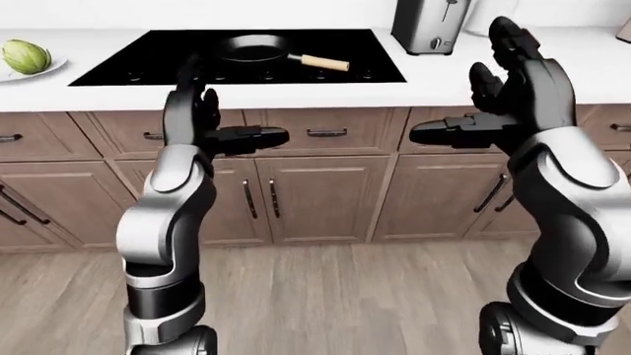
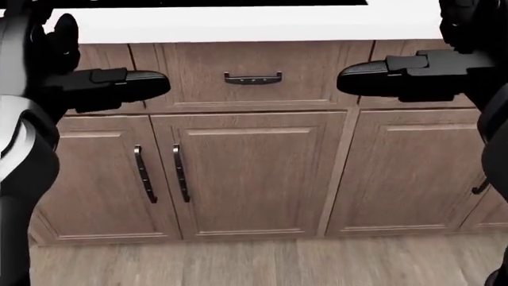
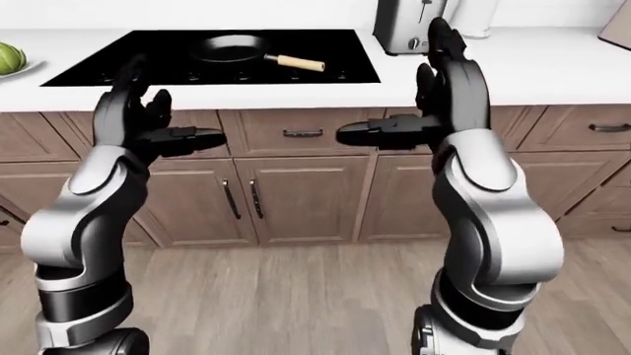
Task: Pick the artichoke from the plate and place it in the pan.
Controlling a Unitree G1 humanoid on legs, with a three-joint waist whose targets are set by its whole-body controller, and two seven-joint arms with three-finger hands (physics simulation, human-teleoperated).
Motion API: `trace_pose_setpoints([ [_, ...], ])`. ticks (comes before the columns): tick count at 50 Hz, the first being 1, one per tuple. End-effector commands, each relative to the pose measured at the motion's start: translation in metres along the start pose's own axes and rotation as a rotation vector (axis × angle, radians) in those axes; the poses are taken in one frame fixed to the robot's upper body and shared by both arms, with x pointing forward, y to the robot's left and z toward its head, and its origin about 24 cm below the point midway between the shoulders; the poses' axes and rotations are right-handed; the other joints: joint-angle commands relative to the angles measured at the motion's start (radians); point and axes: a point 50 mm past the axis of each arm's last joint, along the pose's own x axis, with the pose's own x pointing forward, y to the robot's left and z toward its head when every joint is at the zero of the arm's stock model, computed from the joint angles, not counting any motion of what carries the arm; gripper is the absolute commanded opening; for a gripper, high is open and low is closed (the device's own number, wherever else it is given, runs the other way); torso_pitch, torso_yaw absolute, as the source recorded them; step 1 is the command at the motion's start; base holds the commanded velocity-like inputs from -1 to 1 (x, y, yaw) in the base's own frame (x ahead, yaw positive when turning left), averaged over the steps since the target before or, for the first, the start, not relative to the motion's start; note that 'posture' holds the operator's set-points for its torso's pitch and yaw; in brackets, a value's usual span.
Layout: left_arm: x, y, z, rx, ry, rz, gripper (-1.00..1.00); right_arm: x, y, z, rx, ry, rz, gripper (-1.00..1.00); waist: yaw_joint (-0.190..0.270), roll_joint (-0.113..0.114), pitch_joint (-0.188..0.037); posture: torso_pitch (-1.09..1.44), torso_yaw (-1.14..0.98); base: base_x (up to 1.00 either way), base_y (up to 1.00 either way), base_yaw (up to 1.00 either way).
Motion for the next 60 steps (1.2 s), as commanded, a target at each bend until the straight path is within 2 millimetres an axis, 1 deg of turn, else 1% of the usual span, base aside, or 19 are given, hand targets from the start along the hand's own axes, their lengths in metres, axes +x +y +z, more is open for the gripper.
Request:
trace_pose_setpoints([
  [1, -0.003, -0.001, 0.023, -0.017, -0.089, -0.008, 1.00, -0.003, 0.000, 0.016, 0.003, -0.075, -0.004, 1.00, -0.003, 0.002, -0.041, 0.00, 0.00, 0.01, 0.28, 0.00],
  [4, -0.004, 0.002, 0.026, -0.020, -0.094, -0.002, 1.00, -0.006, 0.000, 0.021, 0.005, -0.089, 0.000, 1.00, -0.007, -0.031, -0.035, 0.00, 0.00, 0.05, 0.41, 0.00],
  [7, -0.005, 0.003, 0.030, -0.023, -0.103, 0.004, 1.00, -0.009, -0.002, 0.026, 0.011, -0.101, -0.004, 1.00, -0.011, -0.026, -0.038, 0.00, 0.00, 0.07, 0.41, 0.00],
  [11, -0.006, 0.003, 0.032, -0.026, -0.105, 0.001, 1.00, -0.009, -0.001, 0.026, 0.015, -0.102, 0.002, 1.00, -0.023, 0.025, -0.010, 0.00, 0.00, 0.07, 0.42, 0.00],
  [13, -0.006, 0.002, 0.033, -0.027, -0.106, -0.001, 1.00, -0.008, 0.000, 0.025, 0.013, -0.099, 0.006, 1.00, -0.027, 0.095, -0.028, 0.00, 0.00, 0.08, 0.42, 0.00],
  [14, -0.006, 0.003, 0.032, -0.028, -0.105, -0.001, 1.00, -0.008, 0.001, 0.025, 0.012, -0.097, 0.008, 1.00, -0.031, 0.104, -0.040, 0.00, 0.00, 0.08, 0.41, 0.00],
  [16, -0.006, 0.003, 0.032, -0.030, -0.104, -0.001, 1.00, -0.008, 0.000, 0.024, 0.012, -0.095, 0.005, 1.00, -0.025, 0.077, -0.011, 0.00, 0.00, 0.07, 0.42, 0.00],
  [24, -0.005, 0.003, 0.031, -0.029, -0.101, 0.001, 1.00, -0.007, 0.000, 0.021, 0.012, -0.090, 0.005, 1.00, -0.015, -0.015, -0.009, 0.00, 0.00, 0.08, 0.42, 0.00],
  [26, -0.005, 0.004, 0.031, -0.029, -0.098, 0.002, 1.00, -0.007, 0.000, 0.022, 0.012, -0.090, 0.006, 1.00, -0.010, -0.055, -0.011, 0.00, 0.00, 0.08, 0.41, 0.00],
  [28, -0.005, 0.003, 0.032, -0.030, -0.099, 0.000, 1.00, -0.007, 0.000, 0.022, 0.013, -0.091, 0.008, 1.00, -0.017, -0.038, -0.015, 0.00, 0.00, 0.07, 0.41, 0.00],
  [31, -0.005, 0.004, 0.031, -0.031, -0.097, 0.000, 1.00, -0.008, 0.000, 0.022, 0.014, -0.092, 0.007, 1.00, -0.010, -0.055, -0.028, 0.00, 0.00, 0.08, 0.41, 0.00],
  [36, -0.005, 0.003, 0.030, -0.030, -0.096, -0.002, 1.00, -0.008, -0.001, 0.023, 0.014, -0.093, 0.006, 1.00, -0.016, -0.002, -0.008, 0.00, 0.00, 0.09, 0.42, 0.00],
  [38, -0.005, 0.004, 0.032, -0.030, -0.097, -0.001, 1.00, -0.008, 0.000, 0.023, 0.014, -0.092, 0.007, 1.00, -0.022, 0.049, -0.018, 0.00, 0.00, 0.08, 0.41, 0.00],
  [39, -0.005, 0.004, 0.033, -0.031, -0.097, 0.000, 1.00, -0.008, -0.001, 0.023, 0.014, -0.093, 0.007, 1.00, -0.022, 0.099, -0.032, 0.00, 0.00, 0.09, 0.41, 0.00],
  [50, -0.004, 0.005, 0.031, -0.029, -0.097, 0.001, 1.00, -0.008, -0.002, 0.024, 0.016, -0.094, 0.005, 1.00, -0.010, -0.010, -0.004, 0.00, 0.00, 0.11, 0.42, 0.00],
  [53, -0.005, 0.004, 0.032, -0.028, -0.096, -0.002, 1.00, -0.008, -0.001, 0.023, 0.015, -0.094, 0.006, 1.00, -0.006, -0.069, -0.015, 0.00, 0.00, 0.11, 0.41, 0.00],
  [54, -0.004, 0.005, 0.031, -0.028, -0.096, -0.003, 1.00, -0.008, -0.001, 0.023, 0.014, -0.093, 0.007, 1.00, -0.014, -0.037, -0.014, 0.00, 0.00, 0.12, 0.41, 0.00],
  [56, -0.004, 0.004, 0.031, -0.028, -0.096, -0.003, 1.00, -0.008, -0.001, 0.023, 0.015, -0.093, 0.008, 1.00, -0.008, -0.059, -0.019, 0.00, 0.00, 0.12, 0.42, 0.00],
  [60, -0.004, 0.005, 0.031, -0.025, -0.095, -0.001, 1.00, -0.008, -0.001, 0.023, 0.015, -0.094, 0.008, 1.00, -0.012, -0.037, -0.021, 0.00, 0.00, 0.12, 0.41, 0.00],
])
